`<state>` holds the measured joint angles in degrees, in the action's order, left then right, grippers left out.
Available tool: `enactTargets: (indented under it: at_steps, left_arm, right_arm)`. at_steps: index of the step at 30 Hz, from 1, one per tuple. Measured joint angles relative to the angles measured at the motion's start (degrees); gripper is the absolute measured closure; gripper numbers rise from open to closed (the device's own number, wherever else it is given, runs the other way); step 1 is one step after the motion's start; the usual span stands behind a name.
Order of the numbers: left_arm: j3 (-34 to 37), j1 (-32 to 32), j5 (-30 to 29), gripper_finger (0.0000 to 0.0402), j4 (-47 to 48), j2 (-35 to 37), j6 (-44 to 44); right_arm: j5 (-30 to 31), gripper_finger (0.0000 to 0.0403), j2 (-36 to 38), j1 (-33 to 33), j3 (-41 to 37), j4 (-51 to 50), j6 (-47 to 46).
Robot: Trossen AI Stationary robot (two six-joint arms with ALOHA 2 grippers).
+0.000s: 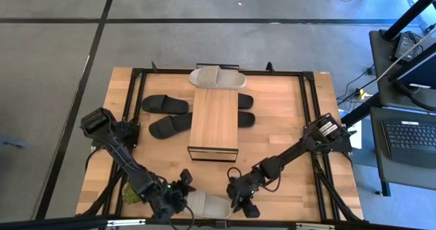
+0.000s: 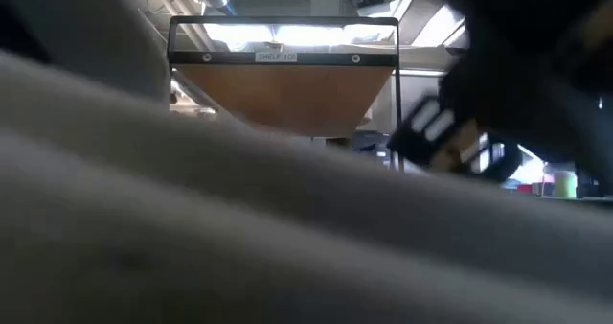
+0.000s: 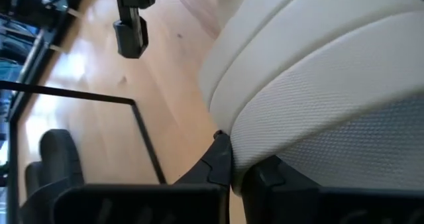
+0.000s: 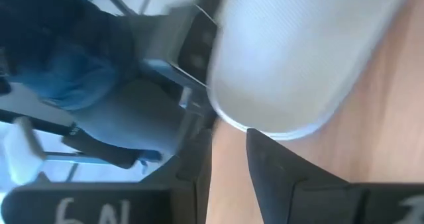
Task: Pick and place slides into the shelf
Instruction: Put the gray slide on the shelf
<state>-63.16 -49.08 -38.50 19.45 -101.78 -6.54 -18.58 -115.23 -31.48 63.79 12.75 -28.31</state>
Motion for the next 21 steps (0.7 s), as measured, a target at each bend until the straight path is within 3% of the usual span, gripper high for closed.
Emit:
enactTargets:
  at_steps: [12, 21]
  left_arm:
    - [0.0, 0.0, -7.4, 0.0398, 0.7, 10.8, -1.6]
    - [0.0, 0.4, -18.5, 0.0399, 0.3, 20.6, -11.3]
  right_arm:
    - [-0.5, 0.0306, 12.5, -0.7, 0.0, -13.1, 1.3]
    - [1.6, 0.0306, 24.3, -0.8, -0.3, -21.7, 16.0]
